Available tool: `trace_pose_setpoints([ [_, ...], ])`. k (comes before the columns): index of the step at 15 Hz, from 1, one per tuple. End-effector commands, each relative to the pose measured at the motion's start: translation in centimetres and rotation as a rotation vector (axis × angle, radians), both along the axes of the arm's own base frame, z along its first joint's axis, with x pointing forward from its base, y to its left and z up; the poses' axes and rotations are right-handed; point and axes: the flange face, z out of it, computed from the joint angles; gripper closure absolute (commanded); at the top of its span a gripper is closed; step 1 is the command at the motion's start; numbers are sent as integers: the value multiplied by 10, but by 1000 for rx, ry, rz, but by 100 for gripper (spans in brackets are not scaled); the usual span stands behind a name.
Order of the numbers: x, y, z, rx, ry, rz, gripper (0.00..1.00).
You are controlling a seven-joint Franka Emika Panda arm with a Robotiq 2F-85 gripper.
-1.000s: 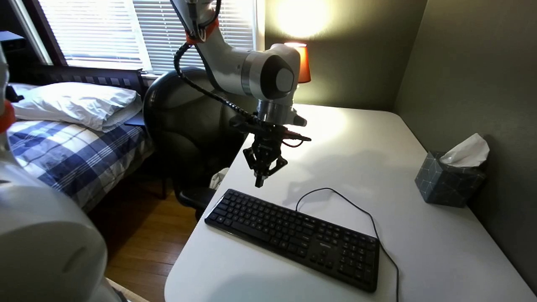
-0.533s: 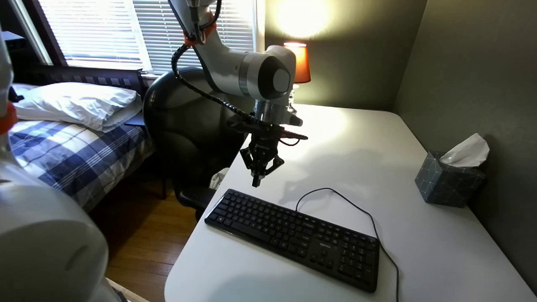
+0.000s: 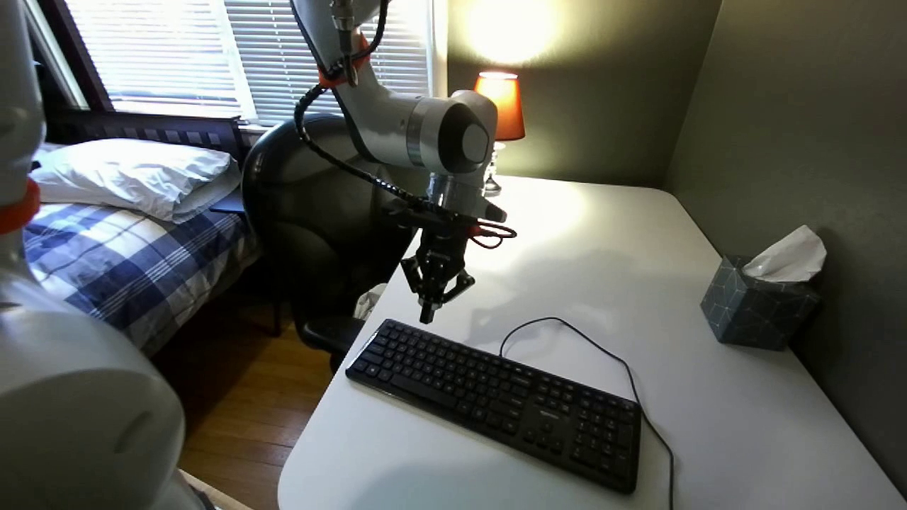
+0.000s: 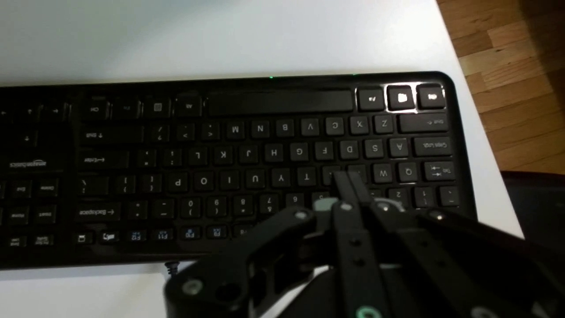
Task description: Press the F5 button on the keyboard
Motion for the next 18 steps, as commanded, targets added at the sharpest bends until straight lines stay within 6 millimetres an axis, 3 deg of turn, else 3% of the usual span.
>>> trace_pose_setpoints([
  [1,7,2,-11,-23,51,3,100],
  [18,19,5,-43,-31,137,29,100],
])
